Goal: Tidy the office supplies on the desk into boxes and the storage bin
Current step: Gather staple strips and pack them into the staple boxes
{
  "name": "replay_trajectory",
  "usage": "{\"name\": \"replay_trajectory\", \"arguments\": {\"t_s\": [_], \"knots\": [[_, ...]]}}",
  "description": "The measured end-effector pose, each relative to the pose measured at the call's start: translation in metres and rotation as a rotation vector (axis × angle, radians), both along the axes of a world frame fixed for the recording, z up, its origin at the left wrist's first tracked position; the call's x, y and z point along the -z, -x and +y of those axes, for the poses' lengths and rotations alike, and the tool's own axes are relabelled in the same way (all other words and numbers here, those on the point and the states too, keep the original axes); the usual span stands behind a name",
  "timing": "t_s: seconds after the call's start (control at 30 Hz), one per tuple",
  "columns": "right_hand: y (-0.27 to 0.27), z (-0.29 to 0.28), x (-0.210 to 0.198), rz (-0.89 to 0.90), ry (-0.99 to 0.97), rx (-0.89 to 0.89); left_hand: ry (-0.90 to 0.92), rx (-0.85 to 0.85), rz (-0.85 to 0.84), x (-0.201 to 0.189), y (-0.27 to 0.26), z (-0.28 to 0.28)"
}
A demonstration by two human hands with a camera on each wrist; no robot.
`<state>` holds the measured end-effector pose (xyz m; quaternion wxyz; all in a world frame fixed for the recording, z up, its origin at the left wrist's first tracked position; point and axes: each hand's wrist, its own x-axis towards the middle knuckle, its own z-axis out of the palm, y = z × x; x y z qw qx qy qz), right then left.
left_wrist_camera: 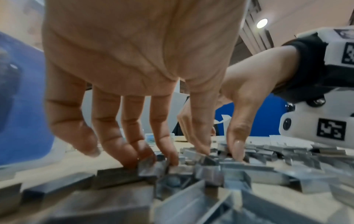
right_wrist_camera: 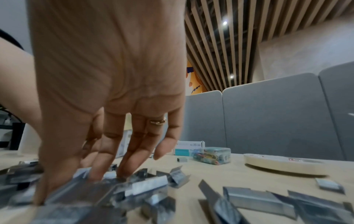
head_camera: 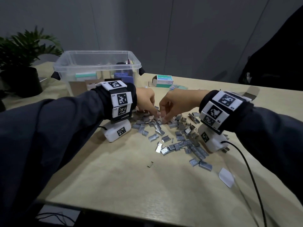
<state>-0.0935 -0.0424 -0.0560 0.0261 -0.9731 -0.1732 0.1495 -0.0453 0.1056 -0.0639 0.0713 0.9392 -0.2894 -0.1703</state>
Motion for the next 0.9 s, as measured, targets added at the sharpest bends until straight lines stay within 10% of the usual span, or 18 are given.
{"name": "replay_trajectory", "arguments": {"t_s": [0.3, 0.57, 0.9], "knots": [[0.013, -0.011, -0.002, 0.025, -0.045, -0.070, 0.026, 0.156, -0.034, -0.001, 0.009, -0.008], [0.017, -0.023, -0.004, -0.012, -0.028, 0.015, 0.682, -0.028, 0.238, -0.016, 0.009, 0.014], [0.017, -0.031, -0.013, 0.118, -0.172, 0.094, 0.930, -0.051, 0.248, -0.040, 0.019, 0.043]]}}
